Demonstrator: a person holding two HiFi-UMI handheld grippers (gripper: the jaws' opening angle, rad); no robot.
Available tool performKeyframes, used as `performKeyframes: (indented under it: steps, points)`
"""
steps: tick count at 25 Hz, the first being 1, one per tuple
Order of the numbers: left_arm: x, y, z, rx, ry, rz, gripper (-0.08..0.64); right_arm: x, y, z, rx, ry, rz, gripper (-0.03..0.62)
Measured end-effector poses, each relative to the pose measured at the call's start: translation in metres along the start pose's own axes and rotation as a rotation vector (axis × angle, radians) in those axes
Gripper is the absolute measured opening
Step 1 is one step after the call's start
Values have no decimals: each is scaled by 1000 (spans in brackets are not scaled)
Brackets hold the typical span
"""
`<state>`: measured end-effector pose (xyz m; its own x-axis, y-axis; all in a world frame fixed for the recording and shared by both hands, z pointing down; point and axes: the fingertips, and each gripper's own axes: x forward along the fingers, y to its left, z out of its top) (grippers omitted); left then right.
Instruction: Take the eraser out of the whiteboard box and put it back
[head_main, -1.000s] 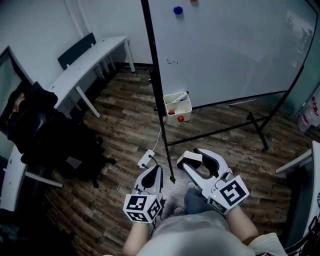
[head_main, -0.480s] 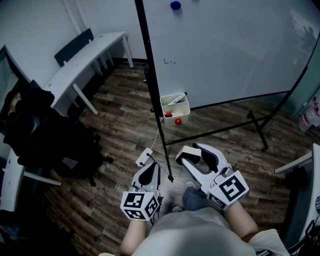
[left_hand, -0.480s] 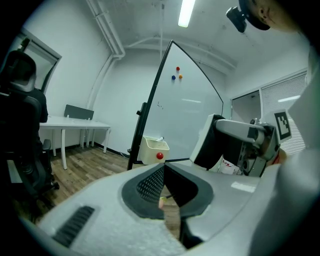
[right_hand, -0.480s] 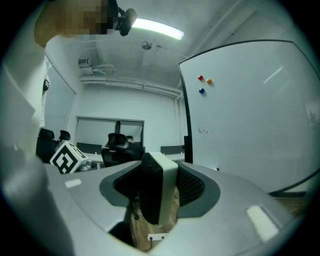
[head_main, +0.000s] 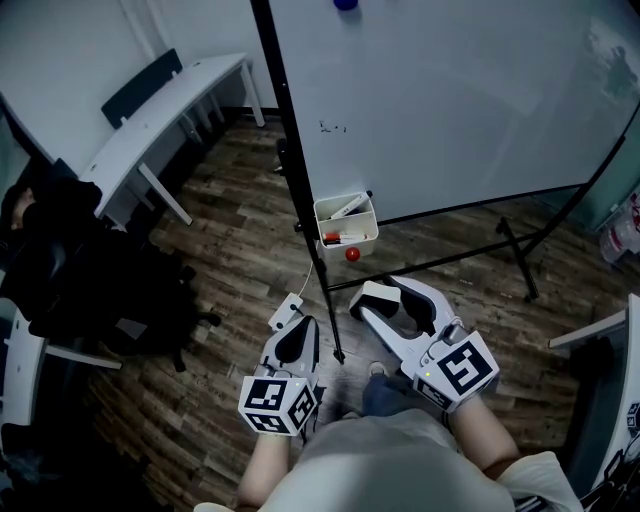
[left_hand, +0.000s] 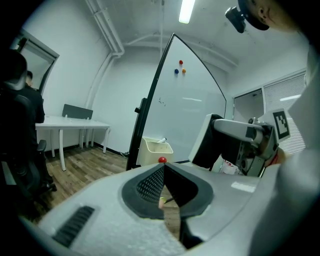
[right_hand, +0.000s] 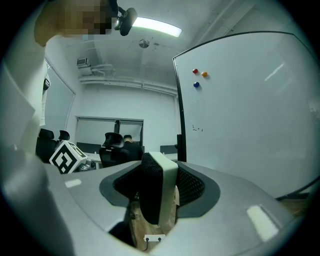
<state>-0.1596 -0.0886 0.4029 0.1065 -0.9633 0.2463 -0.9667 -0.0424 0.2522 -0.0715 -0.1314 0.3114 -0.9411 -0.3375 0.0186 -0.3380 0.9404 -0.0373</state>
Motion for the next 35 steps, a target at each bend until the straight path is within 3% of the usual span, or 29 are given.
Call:
performKeyframes:
  steps: [12, 35]
  points:
    - [38, 4, 11, -13, 0, 28, 3, 22, -40, 1, -11, 14, 30, 209]
    - [86, 19, 27, -66, -48, 160, 3, 73, -100, -1, -41, 28, 152, 209]
